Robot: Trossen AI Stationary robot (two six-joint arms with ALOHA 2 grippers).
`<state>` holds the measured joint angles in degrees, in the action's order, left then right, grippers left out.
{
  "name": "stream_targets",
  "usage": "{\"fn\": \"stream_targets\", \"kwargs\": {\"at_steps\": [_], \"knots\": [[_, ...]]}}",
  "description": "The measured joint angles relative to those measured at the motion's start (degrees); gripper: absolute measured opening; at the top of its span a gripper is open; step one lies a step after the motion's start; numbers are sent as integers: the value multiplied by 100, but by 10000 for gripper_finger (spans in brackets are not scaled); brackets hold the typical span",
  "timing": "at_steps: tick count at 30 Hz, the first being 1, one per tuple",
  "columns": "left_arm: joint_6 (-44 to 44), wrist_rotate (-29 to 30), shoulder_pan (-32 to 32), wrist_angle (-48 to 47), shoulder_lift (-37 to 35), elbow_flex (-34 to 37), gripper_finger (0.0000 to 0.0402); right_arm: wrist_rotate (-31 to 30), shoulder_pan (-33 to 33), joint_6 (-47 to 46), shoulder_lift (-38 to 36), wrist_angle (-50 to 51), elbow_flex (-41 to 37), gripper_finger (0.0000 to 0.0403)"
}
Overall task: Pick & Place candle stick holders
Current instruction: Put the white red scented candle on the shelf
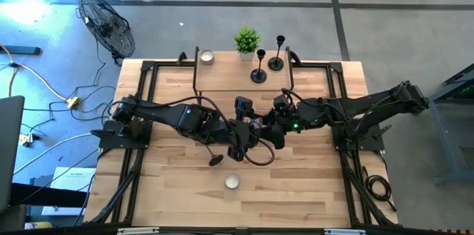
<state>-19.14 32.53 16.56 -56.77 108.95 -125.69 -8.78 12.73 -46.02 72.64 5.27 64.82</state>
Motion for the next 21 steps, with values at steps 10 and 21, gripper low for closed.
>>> {"fn": "stream_targets", "kwargs": {"at_steps": [10, 21], "knots": [[31, 197, -7, 20, 9, 0, 294, -219, 0, 4, 0, -121, 0, 358], [33, 299, 0, 0, 11, 0, 296, -152, -2, 138, -15, -195, 0, 377]]}}
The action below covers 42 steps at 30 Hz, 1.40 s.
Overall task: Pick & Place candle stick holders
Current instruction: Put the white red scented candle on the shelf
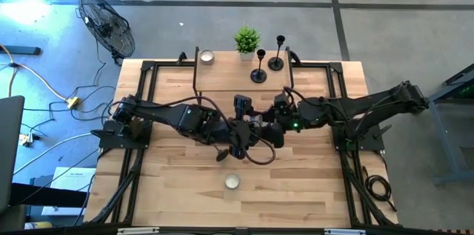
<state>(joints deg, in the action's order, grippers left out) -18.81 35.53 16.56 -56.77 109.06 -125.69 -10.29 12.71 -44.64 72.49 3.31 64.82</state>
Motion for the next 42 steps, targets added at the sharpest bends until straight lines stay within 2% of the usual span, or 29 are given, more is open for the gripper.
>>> {"fn": "stream_targets", "kwargs": {"at_steps": [15, 23, 30, 42], "knots": [[157, 338, 154, -183, -15, 0, 298, -322, 9, -11, -573, 775, 0, 376], [708, 489, 290, -257, -231, -2, 298, -592, 9, -26, -775, 1485, 0, 376], [1759, 1106, 297, -469, -874, -2, 298, -608, 3, 119, -887, 1480, 0, 377], [2869, 2944, 293, -733, -2042, -7, 298, -618, -132, 597, -1179, 1397, 0, 374]]}}
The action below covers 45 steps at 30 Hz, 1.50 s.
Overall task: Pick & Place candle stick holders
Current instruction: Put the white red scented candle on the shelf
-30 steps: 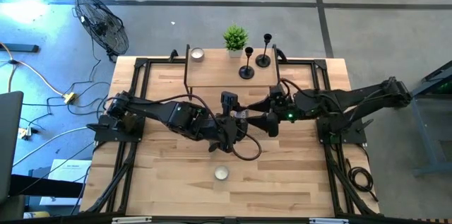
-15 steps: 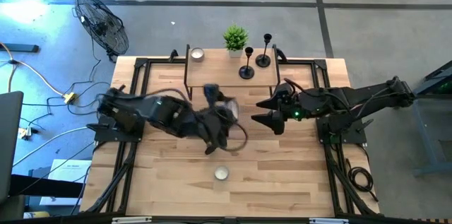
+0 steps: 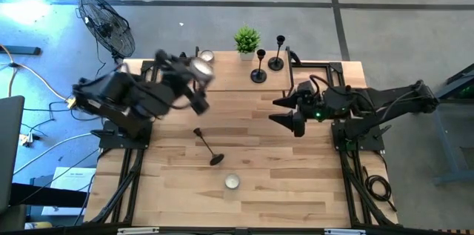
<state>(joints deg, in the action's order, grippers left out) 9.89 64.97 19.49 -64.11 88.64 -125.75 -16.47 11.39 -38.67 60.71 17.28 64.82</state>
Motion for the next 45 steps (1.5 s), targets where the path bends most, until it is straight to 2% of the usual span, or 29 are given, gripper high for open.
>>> {"fn": "stream_targets", "kwargs": {"at_steps": [5, 7, 13, 20, 28, 32, 40, 45], "knots": [[667, 1466, -45, -457, -179, -2, 298, 13, -60, 186, -104, 0, 0, 376], [895, 1621, -187, -744, -196, 0, 298, 16, -96, 281, -147, 0, 0, 376], [1948, 1246, -948, -1472, -207, 230, 298, 50, -167, 459, -287, 3, 0, 376], [2358, 531, -1708, -1421, -199, 1118, 298, 62, -165, 553, -354, 4, 0, 376], [2285, 72, -2118, -554, -201, 2169, 298, 206, -157, 410, -350, -34, 0, 376], [2084, -63, -2156, 7, -196, 2547, 298, 267, -101, 415, -310, -812, -2, 376], [1757, -694, -2352, 1582, -201, 3447, 298, 960, -41, 546, -350, -2412, -2, 376], [2013, -762, -2376, 2435, -196, 4059, 298, 1676, -42, 766, -538, -2461, -1, 375]]}}
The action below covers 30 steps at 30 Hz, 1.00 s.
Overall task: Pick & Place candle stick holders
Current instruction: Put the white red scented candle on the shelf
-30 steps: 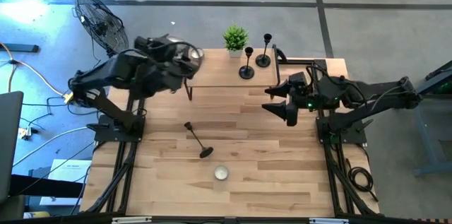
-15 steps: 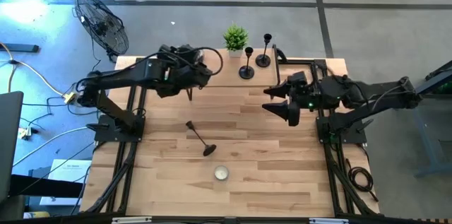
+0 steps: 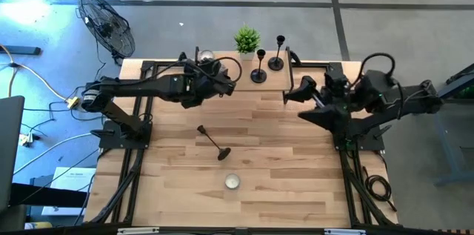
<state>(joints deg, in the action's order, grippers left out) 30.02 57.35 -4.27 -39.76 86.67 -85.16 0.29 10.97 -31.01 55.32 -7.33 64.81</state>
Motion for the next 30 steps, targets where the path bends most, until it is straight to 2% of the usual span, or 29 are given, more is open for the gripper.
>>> {"fn": "stream_targets", "kwargs": {"at_steps": [5, 8, 13, 20, 25, 30], "knots": [[385, 510, 15, 728, 0, 399, 298, 704, -12, 135, -301, 106, -1, 375], [813, 938, 22, 944, -2, 702, 298, 990, -64, 88, -560, 107, -1, 375], [1338, 1280, 15, 1777, 48, 1448, 298, 1342, -334, -196, -992, 338, 1, 375], [966, 1509, 15, 3045, 83, 2186, 298, 1369, -839, 161, -1181, 1078, 1, 375], [469, 1758, 15, 3572, 267, 2425, 298, 1544, -1224, 271, -1033, 1236, 1, 375], [403, 2011, 13, 4260, 668, 2411, 298, 1939, -1666, 149, -799, 1222, 1, 375]]}}
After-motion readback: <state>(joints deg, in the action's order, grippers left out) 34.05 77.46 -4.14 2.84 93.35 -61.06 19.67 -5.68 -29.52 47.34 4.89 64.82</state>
